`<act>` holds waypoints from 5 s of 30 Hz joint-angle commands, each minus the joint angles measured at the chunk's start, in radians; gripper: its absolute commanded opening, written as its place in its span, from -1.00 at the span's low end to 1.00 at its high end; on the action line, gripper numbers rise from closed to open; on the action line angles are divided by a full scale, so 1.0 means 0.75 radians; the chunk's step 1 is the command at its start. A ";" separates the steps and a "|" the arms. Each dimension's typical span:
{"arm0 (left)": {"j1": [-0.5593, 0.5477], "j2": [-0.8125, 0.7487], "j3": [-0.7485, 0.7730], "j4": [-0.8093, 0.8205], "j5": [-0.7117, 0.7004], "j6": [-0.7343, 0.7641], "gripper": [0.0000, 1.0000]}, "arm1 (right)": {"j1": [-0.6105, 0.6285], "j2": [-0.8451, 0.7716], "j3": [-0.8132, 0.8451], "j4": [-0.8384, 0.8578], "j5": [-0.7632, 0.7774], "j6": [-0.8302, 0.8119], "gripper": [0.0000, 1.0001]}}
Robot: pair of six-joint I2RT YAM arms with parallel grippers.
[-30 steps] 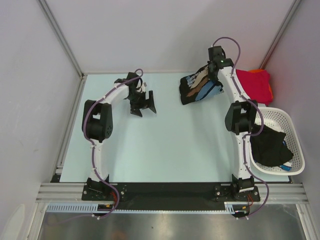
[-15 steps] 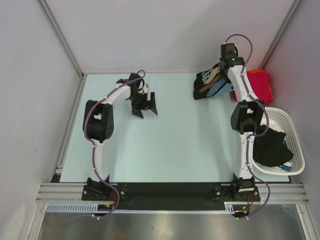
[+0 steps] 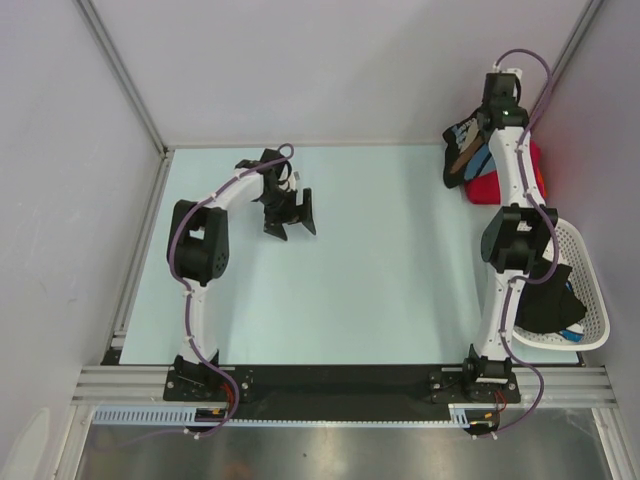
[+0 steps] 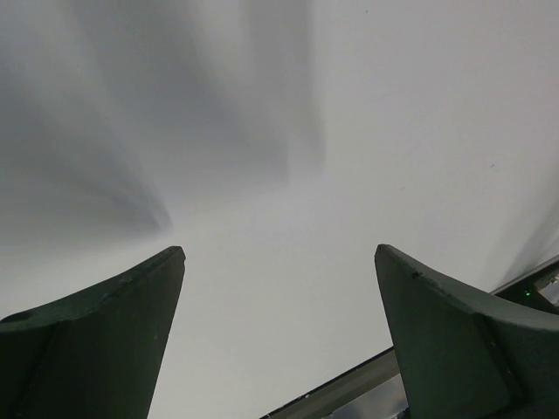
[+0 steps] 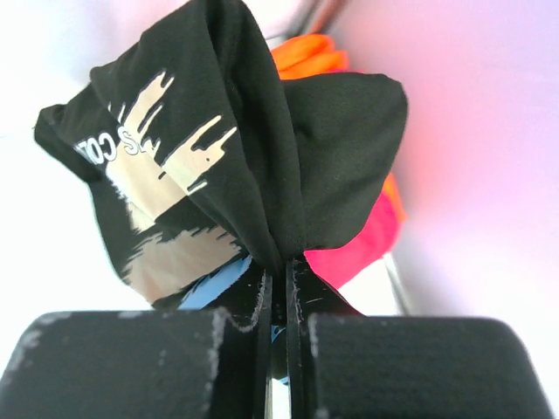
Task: Fold and stack the t-shirts
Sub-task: Put the neatly folded tshirt into the corner of the board with the right arm
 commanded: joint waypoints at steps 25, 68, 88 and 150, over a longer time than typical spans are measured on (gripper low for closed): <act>-0.034 -0.163 -0.142 -0.069 -0.066 0.072 0.93 | -0.351 0.124 -0.058 0.178 0.114 0.003 -1.00; -0.381 0.387 0.907 0.531 0.627 -0.672 -0.99 | -0.435 -0.688 -0.701 0.231 -0.925 0.430 -0.99; -0.293 0.148 0.639 0.418 0.582 -0.466 -0.99 | -0.133 -0.336 -0.790 0.077 -0.659 0.336 -1.00; -0.128 -0.155 0.259 0.325 0.574 -0.431 -0.10 | -0.161 -0.236 -0.608 0.423 0.443 -0.054 -1.00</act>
